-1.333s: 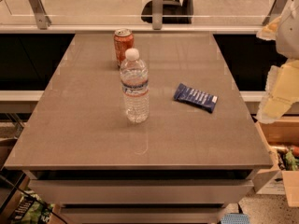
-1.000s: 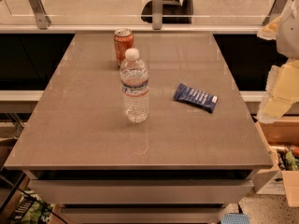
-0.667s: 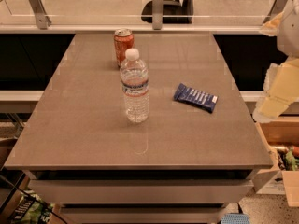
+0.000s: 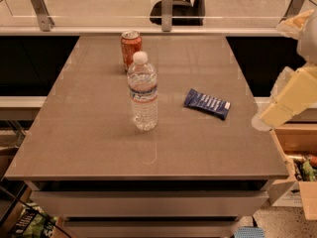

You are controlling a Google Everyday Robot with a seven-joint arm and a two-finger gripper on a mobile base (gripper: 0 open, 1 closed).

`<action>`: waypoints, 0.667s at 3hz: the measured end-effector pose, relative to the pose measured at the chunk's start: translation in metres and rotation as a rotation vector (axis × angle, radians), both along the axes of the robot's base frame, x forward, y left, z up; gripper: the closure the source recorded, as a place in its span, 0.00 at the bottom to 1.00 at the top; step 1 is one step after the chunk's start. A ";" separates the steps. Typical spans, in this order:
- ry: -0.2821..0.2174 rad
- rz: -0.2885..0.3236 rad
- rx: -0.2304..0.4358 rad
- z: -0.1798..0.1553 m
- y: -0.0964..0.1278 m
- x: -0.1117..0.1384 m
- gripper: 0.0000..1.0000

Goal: Knock water bottle over

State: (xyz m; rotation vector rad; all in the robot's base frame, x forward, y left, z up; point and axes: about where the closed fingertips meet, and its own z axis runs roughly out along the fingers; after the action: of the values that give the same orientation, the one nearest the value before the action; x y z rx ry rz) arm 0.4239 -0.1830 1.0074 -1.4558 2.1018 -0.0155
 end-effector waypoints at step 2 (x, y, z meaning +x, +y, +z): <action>-0.015 0.106 0.353 -0.022 0.016 0.026 0.00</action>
Offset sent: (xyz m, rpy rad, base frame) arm 0.0442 0.0111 -0.0509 0.5639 0.0284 0.1944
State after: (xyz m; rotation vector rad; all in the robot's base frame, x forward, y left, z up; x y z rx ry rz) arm 0.4497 -0.1669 0.9853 -1.3423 1.8950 0.3653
